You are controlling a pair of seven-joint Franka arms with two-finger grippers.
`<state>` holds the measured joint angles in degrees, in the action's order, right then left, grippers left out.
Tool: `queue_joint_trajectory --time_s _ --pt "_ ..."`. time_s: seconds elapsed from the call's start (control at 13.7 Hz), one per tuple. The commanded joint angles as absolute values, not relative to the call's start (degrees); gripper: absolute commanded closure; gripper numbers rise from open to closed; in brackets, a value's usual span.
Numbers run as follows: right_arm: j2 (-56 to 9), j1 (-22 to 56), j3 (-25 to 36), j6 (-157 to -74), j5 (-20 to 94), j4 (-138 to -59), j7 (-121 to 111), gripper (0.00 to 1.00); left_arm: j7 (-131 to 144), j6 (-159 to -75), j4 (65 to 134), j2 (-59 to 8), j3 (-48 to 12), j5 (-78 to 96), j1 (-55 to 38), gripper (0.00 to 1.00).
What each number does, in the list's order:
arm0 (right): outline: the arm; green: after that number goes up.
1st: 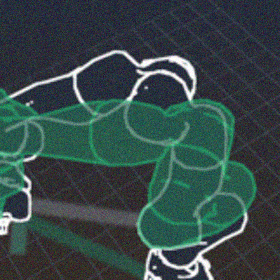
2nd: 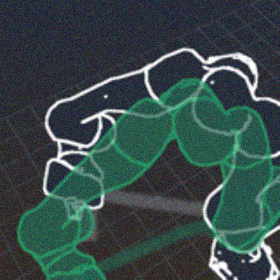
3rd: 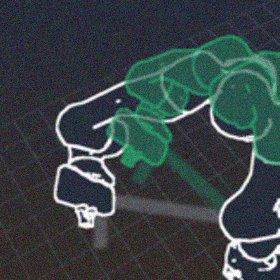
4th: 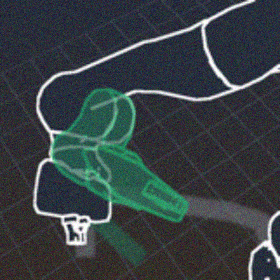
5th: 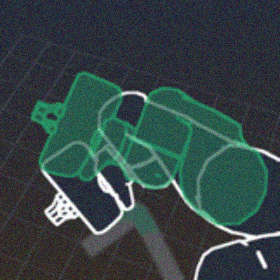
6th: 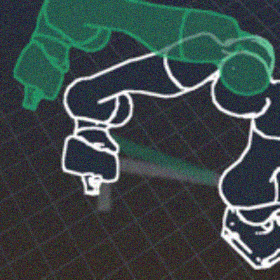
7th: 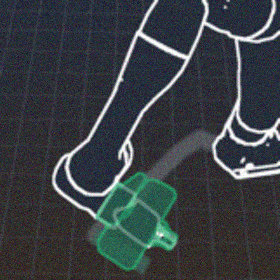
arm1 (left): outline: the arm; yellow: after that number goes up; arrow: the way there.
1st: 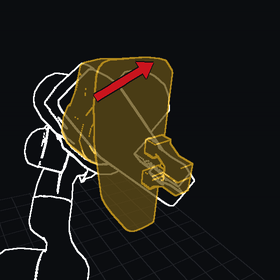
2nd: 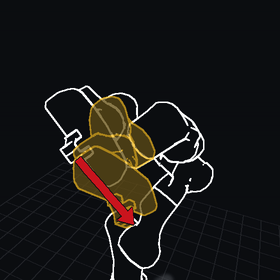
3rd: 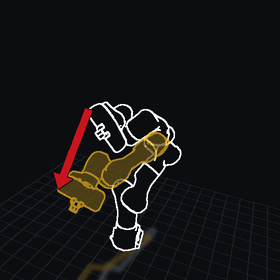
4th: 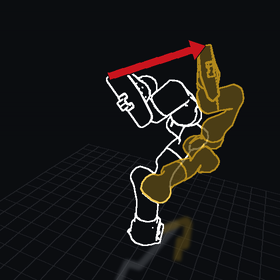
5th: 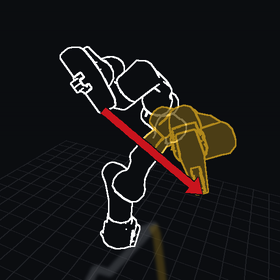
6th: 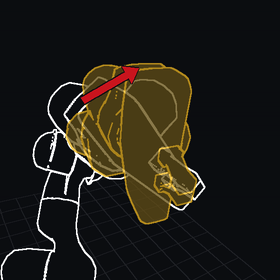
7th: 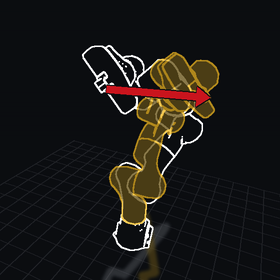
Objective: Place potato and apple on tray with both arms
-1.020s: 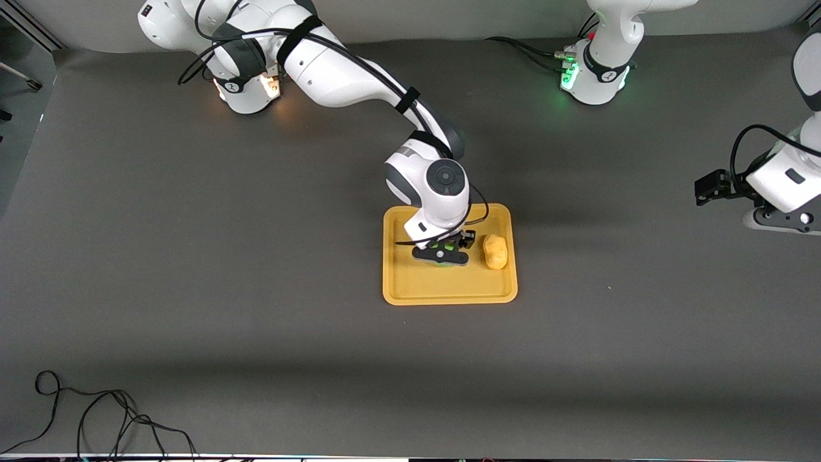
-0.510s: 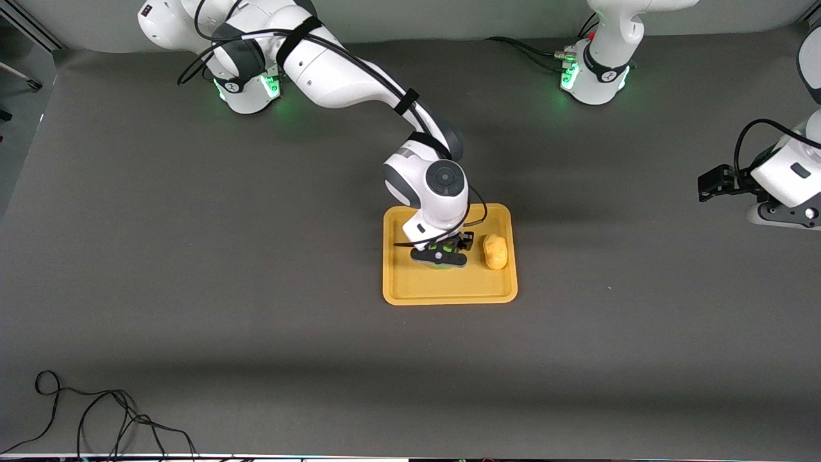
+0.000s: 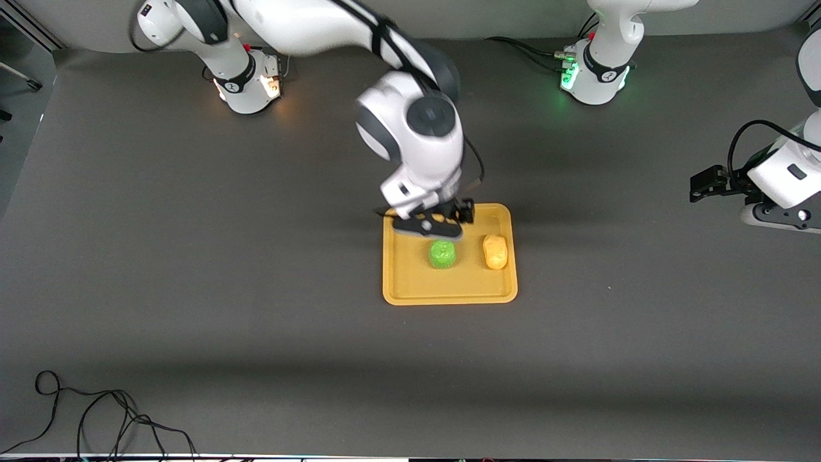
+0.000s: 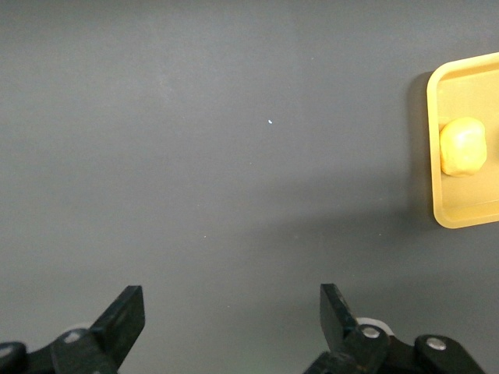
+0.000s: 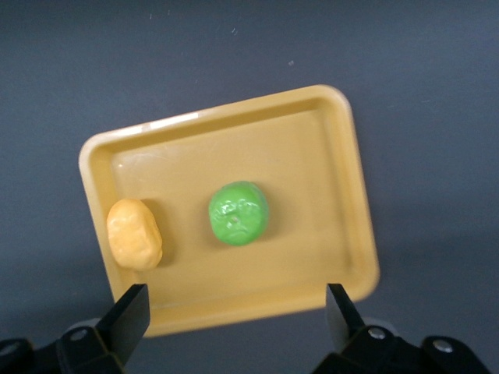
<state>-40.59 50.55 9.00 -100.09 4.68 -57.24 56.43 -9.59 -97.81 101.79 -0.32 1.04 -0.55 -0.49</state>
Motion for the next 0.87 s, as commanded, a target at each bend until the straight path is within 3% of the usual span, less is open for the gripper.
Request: queue_joint_trajectory --time_s 0.0,0.44,0.8 --pt "-30.27 46.34 8.53 -91.71 3.69 -62.74 52.07 0.00 -10.55 -98.44 102.13 0.09 1.58 -0.09 -1.32 0.00" --pt "-9.52 31.94 9.49 -89.91 3.60 -82.41 32.29 0.00 -10.46 -101.07 102.48 0.00 1.76 -0.35 -0.79 0.00" --pt "-2.29 11.47 2.57 -89.56 3.25 -89.56 17.43 0.00 -10.46 -100.98 102.57 -0.09 1.76 -0.44 -0.79 0.00"
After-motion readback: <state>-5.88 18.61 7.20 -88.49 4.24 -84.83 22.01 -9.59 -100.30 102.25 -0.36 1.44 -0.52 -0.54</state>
